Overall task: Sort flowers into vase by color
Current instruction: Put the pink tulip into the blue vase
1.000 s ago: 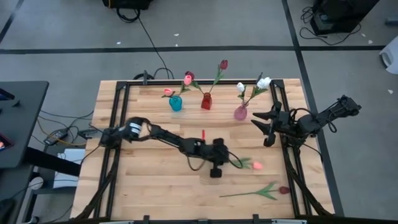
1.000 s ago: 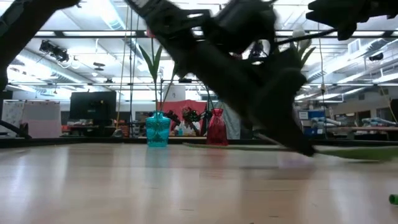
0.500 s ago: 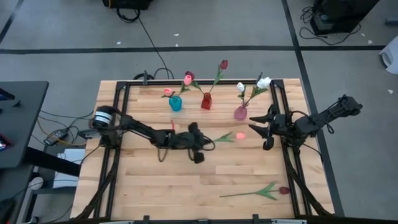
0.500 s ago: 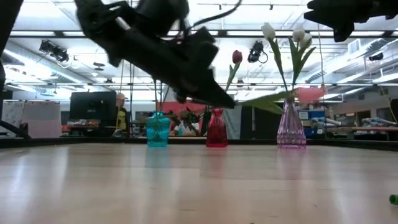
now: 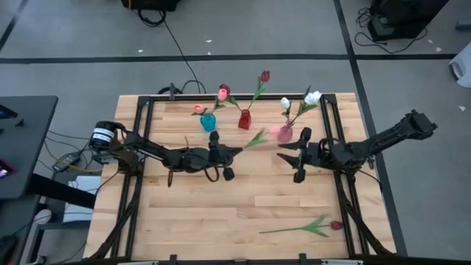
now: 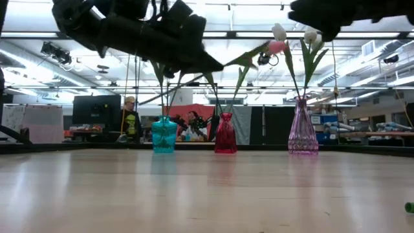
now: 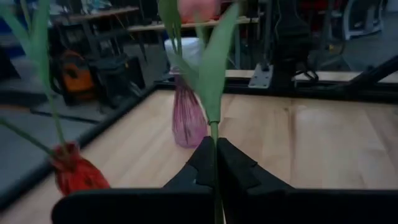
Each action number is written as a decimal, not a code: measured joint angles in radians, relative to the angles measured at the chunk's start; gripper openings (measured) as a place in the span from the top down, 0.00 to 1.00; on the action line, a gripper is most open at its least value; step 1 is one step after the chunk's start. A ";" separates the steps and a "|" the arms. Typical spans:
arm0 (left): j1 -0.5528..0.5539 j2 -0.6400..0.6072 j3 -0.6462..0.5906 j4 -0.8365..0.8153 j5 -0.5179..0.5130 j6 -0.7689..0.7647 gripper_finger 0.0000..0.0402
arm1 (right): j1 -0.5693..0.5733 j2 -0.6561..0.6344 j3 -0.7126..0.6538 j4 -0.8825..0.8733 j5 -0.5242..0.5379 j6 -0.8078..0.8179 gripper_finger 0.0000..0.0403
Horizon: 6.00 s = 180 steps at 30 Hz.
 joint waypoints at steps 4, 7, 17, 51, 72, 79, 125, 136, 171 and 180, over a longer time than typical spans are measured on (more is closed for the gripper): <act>0.000 -0.004 0.001 0.062 -0.037 0.092 0.98 | -0.023 0.087 0.001 0.107 0.007 -0.006 0.62; 0.000 -0.003 0.001 0.125 -0.040 0.144 0.98 | -0.034 0.167 0.000 0.168 -0.013 -0.006 0.62; 0.000 -0.002 0.001 0.280 -0.032 0.227 0.98 | -0.133 0.392 0.004 0.507 -0.069 -0.023 0.62; -0.001 0.000 0.029 0.317 0.191 0.189 0.98 | -0.252 0.725 0.121 0.889 -0.444 -0.094 0.56; 0.000 0.000 0.028 0.279 0.176 0.183 0.96 | -0.265 0.725 0.122 0.864 -0.393 -0.095 0.91; 0.000 -0.004 0.028 0.145 0.062 0.111 0.82 | -0.271 0.727 0.122 0.800 -0.318 -0.095 0.95; 0.000 -0.005 0.193 -0.446 -0.113 0.039 0.85 | -0.306 0.725 0.297 0.253 -0.283 0.011 0.95; 0.023 -0.005 0.193 -0.449 -0.022 0.096 0.96 | -0.305 0.725 0.296 0.246 -0.291 0.029 0.74; -0.016 -0.766 -0.379 -0.300 -0.203 0.108 0.97 | -0.322 0.642 0.296 0.028 -0.259 0.082 0.54; 0.049 -0.874 -0.406 -0.262 -0.329 0.154 0.96 | -0.322 0.642 0.296 0.046 -0.259 0.082 0.54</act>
